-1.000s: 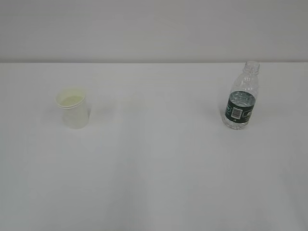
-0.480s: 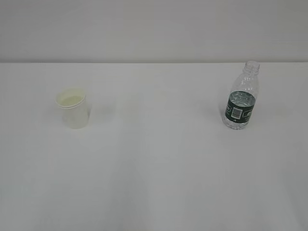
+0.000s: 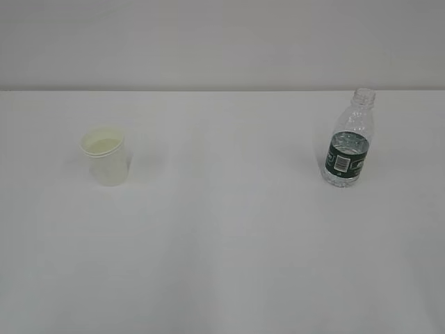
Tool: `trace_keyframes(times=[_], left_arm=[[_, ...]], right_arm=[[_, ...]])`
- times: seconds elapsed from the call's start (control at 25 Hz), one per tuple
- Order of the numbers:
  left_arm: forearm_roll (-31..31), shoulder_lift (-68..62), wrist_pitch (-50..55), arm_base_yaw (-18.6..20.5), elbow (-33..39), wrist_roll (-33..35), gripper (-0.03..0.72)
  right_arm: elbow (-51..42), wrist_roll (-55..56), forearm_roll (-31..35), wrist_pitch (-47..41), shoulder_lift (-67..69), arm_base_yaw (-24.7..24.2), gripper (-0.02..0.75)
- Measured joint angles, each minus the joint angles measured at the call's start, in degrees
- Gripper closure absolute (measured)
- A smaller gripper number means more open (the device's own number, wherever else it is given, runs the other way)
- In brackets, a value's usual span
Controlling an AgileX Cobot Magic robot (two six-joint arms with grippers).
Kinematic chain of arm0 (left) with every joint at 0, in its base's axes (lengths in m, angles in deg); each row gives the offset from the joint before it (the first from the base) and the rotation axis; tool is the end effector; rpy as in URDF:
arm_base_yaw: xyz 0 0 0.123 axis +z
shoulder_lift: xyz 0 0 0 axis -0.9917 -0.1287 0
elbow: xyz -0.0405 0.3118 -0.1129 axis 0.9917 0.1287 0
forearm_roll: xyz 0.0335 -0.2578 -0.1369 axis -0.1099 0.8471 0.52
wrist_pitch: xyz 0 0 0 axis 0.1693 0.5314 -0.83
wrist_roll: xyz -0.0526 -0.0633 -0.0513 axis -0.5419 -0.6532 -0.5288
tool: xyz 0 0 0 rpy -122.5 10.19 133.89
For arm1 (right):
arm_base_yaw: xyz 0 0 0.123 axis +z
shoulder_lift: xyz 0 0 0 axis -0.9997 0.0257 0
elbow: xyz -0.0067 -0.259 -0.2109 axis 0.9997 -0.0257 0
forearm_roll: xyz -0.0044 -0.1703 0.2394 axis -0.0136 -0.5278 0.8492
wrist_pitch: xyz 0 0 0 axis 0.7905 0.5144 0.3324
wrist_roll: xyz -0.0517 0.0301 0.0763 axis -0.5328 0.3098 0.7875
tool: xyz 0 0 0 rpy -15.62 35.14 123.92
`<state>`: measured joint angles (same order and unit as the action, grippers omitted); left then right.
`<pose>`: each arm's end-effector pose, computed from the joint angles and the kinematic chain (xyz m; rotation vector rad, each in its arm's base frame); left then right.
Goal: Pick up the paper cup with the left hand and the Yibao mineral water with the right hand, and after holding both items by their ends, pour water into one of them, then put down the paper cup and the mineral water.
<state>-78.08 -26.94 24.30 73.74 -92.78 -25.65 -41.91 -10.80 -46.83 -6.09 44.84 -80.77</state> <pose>-0.0152 0.0051 0.2981 0.1304 2.0829 -0.0738 -0.0179 -0.0145 0.2917 -0.1100 2.0867 -0.0726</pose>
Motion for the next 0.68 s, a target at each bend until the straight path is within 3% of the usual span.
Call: trace_keyframes(times=[0.68], left_arm=[[0.0,0.0,0.0,0.0,0.0,0.0,0.099]], right_arm=[[0.0,0.1,0.0,-0.1,0.0,0.0,0.147]])
